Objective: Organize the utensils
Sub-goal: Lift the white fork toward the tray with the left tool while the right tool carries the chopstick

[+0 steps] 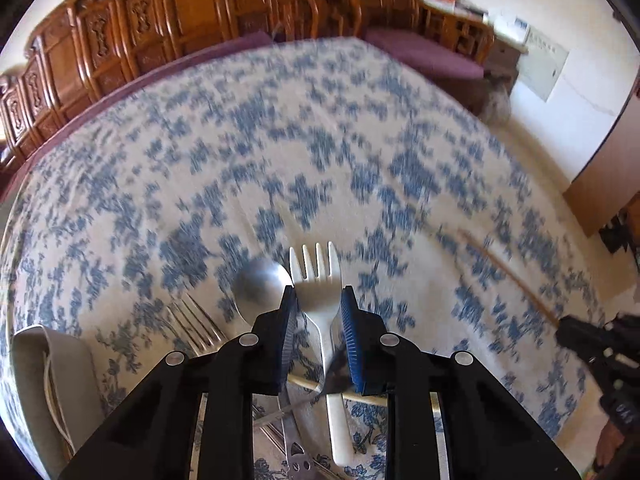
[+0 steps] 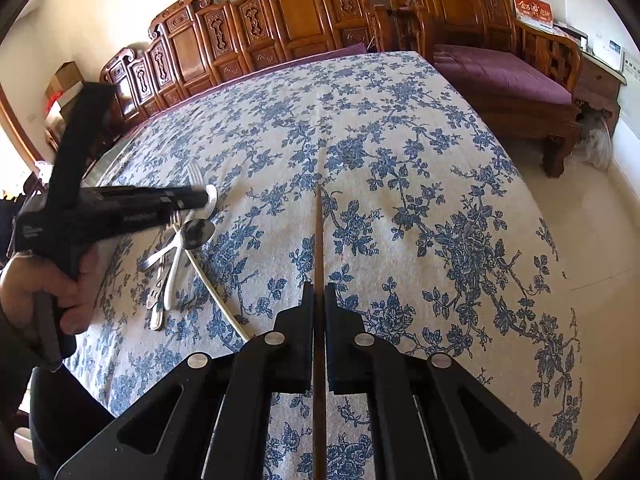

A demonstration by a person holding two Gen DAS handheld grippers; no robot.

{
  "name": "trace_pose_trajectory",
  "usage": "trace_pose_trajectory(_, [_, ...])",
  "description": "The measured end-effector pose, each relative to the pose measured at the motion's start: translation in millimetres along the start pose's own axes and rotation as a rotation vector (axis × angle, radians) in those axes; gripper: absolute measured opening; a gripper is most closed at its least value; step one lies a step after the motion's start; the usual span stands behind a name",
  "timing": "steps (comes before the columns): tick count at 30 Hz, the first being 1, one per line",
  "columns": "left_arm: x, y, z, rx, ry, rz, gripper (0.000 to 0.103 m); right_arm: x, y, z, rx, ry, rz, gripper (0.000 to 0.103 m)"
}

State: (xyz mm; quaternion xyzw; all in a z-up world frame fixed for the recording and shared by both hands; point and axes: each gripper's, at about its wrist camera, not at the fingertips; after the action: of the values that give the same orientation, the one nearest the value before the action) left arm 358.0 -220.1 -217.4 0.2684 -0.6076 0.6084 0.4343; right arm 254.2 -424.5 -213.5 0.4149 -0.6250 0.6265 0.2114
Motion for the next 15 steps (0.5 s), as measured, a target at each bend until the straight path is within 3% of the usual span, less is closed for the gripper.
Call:
trace_pose_trajectory(5, [31.7,-13.4,-8.1,0.041,0.024,0.112,0.021,4.1,-2.7,-5.1,0.014,0.007,0.015,0.006])
trace_pose_trajectory(6, [37.1,-15.4,-9.5,0.045,0.024,0.131,0.016,5.1,-3.5,-6.2,0.019,0.010,0.019,0.006])
trace_pose_trajectory(7, [43.7,-18.0,-11.7,0.048,0.027,0.145,0.001,6.2,-4.4,-7.5,0.023,0.012,0.023,0.006])
trace_pose_trajectory(15, [69.3,-18.2,-29.8,0.075,0.048,0.165,0.000,11.4,-7.2,-20.1,0.051,0.014,0.038,0.006])
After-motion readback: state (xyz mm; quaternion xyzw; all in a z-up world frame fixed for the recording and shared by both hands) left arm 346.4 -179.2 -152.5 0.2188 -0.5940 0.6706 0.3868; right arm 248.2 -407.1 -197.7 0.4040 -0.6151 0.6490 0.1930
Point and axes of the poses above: each gripper's, at about its wrist camera, not at the fingertips, and x roughly against the way its jaws point, z to its right, y to its underside, and after that the axes turned 11 degrees about x, right-handed
